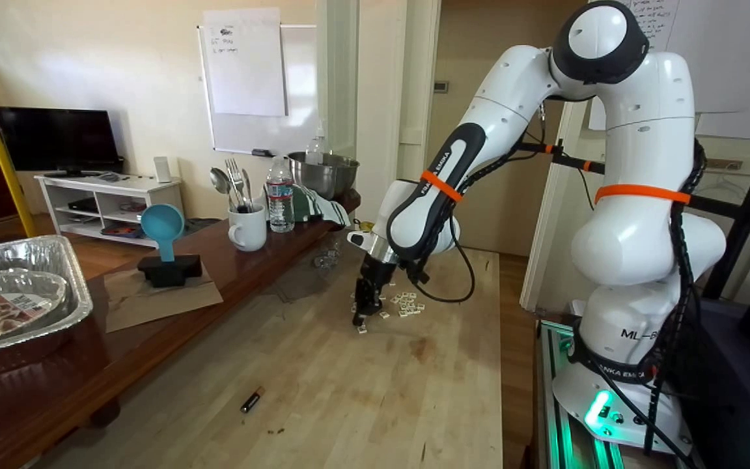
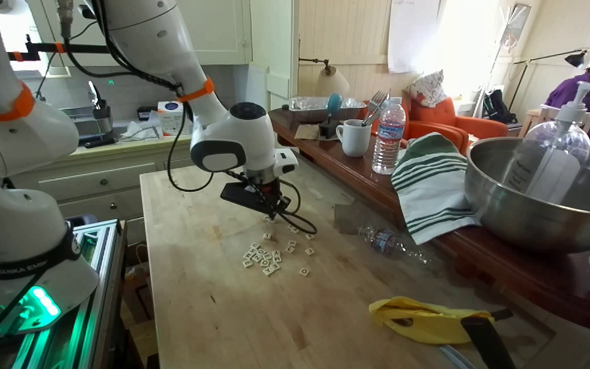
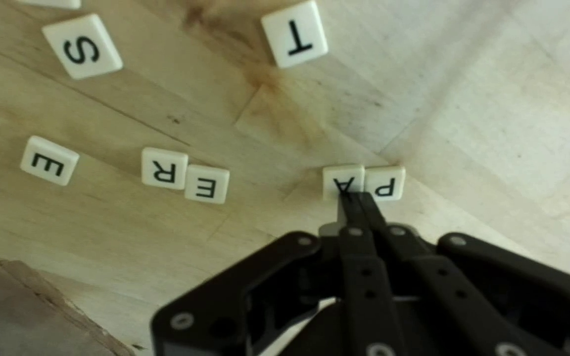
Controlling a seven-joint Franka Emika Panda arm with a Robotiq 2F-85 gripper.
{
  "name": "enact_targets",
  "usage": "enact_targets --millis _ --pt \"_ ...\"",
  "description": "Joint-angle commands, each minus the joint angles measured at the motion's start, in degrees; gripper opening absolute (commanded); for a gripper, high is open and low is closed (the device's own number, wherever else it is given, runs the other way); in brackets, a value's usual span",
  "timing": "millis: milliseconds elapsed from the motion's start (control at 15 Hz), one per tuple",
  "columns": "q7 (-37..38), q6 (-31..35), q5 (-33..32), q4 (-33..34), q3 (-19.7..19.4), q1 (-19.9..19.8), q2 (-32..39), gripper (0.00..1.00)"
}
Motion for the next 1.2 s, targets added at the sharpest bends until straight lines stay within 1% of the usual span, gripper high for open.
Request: enact_targets --millis 0,67,200,533,800,1000,1133 --pt "-0.81 -1.62 2.06 -0.02 3.92 -3.78 -0.14 0.00" --pt "-0.78 -1.43 2.22 -0.09 4.54 -4.40 -0.32 0.00" --pt "-0.08 -1.14 2.07 -0.32 4.49 -4.75 -1.30 0.00" --pt "2.77 0.46 0.07 -0.74 -1.19 -1.44 -4.69 0.00" --pt "4.46 2.72 -0.61 -0.70 -4.76 0.61 -5.70 0.00" --pt "6.65 4.53 -1.78 -0.80 -9.08 4.10 -6.11 0.00" --pt "7.91 7.01 -2.27 -0.83 -12.18 6.91 -5.74 0.00"
